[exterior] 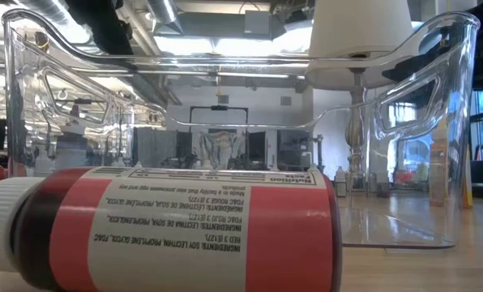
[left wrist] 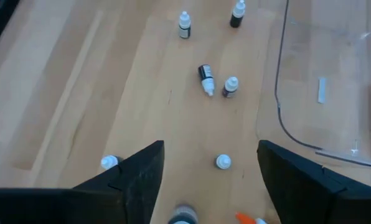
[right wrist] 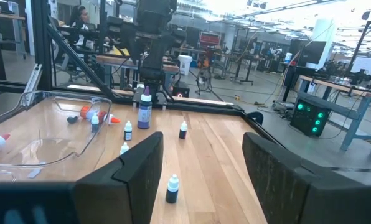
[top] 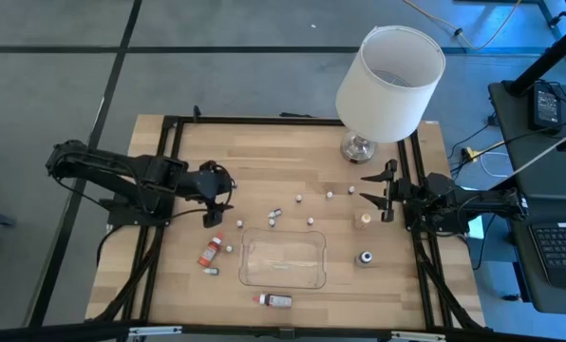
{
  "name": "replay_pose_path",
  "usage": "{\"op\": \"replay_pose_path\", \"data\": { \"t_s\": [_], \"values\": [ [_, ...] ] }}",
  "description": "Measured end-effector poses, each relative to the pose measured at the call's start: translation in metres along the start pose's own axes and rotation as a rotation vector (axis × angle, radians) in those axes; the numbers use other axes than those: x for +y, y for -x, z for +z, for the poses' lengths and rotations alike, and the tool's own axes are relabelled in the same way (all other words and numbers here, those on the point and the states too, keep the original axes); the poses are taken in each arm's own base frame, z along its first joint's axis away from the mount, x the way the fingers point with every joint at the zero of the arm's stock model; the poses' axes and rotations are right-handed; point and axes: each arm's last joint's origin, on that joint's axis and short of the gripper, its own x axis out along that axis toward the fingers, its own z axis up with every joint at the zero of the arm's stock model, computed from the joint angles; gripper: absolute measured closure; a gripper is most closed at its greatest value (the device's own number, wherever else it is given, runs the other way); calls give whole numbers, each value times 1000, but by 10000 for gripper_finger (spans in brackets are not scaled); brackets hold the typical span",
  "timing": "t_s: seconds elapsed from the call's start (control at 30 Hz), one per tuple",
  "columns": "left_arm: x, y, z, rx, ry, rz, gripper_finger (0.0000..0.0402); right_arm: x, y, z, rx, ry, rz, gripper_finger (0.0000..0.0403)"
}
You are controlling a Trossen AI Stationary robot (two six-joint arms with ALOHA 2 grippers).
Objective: Pick & Place food coloring
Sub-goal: Put the big purple food coloring bottle into the container
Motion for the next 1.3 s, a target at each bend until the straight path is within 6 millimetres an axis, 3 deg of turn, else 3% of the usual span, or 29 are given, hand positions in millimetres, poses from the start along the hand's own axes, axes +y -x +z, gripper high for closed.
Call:
{"op": "replay_pose_path", "data": {
  "t_s": [0.3,0.67,1.3],
  "values": [
    [0,-1,-1,15,84,10,148,0,0,0,0,0,0,179],
    [-3,-32,-18,340,205,93,148,0,0,0,5,2,1,179],
    [-4,-57,-29,533,237,240,149,0,0,0,4,1,1,179]
  ]
}}
